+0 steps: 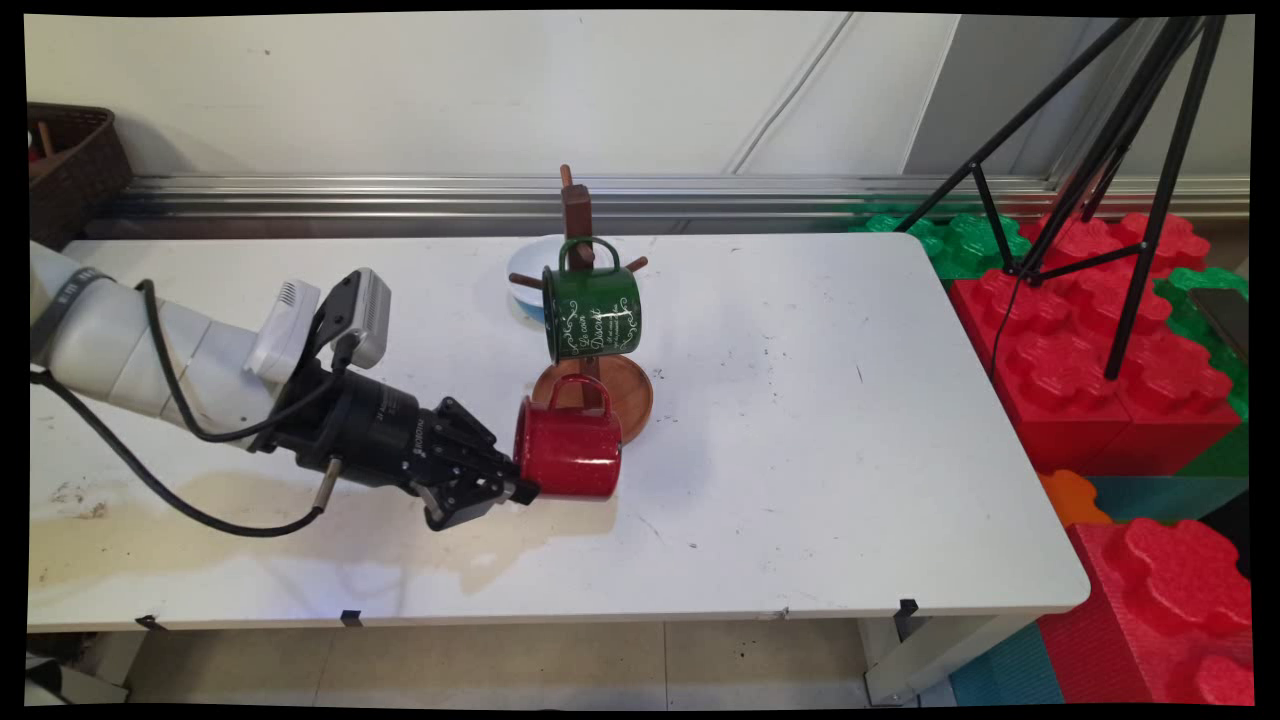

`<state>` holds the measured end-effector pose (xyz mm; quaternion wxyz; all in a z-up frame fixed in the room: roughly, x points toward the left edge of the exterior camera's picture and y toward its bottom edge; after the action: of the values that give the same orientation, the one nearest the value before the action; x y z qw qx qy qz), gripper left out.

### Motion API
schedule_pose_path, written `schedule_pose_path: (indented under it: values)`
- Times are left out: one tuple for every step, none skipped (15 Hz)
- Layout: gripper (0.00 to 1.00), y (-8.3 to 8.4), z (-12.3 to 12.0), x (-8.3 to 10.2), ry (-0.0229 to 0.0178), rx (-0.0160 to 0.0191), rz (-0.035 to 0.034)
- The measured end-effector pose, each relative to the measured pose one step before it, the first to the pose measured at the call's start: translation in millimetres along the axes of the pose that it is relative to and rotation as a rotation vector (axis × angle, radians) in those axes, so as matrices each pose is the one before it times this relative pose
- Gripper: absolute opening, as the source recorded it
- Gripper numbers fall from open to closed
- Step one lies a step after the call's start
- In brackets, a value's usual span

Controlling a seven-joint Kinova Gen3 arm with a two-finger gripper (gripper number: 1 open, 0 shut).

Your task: Place the picked object on the table

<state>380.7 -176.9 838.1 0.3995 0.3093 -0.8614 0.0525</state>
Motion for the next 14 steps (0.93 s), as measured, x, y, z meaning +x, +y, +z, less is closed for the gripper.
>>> schedule_pose_path:
  values:
    - [0.0, 0.54, -1.98, 1.71, -0.01134, 0.00051, 0.00733]
    - [0.0, 0.16, -1.49, 1.02, -0.00893, 0.00035, 0.00526]
    - [0.0, -0.02, -2.18, 1.59, -0.01309, 0.00049, 0.00823]
    - [0.0, -0.11, -1.74, 0.86, -0.01001, 0.00077, 0.00649]
    - [0.0, -0.27, -2.76, 1.15, -0.0142, 0.00184, 0.009]
    - [0.0, -0.31, -1.97, 0.61, -0.01085, 0.00086, 0.00625]
    - [0.0, -0.55, -2.99, 1.02, -0.0151, 0.00186, 0.00922]
    - [0.0, -0.37, -2.16, 0.39, -0.01157, 0.00122, 0.00601]
    - [0.0, -0.59, -3.18, 0.57, -0.01687, 0.00187, 0.00921]
    - [0.0, -0.46, -2.31, 0.29, -0.01173, 0.00178, 0.00505]
    - [0.0, -0.58, -3.44, 0.17, -0.01691, 0.00286, 0.00705]
    - [0.0, -0.47, -1.82, 0.1, -0.00835, 0.00158, 0.00424]
    - [0.0, -1.22, -4.05, 0.34, -0.01893, 0.00296, 0.00975]
    - [0.0, -0.87, -2.5, 0.1, -0.01078, 0.00246, 0.0058]
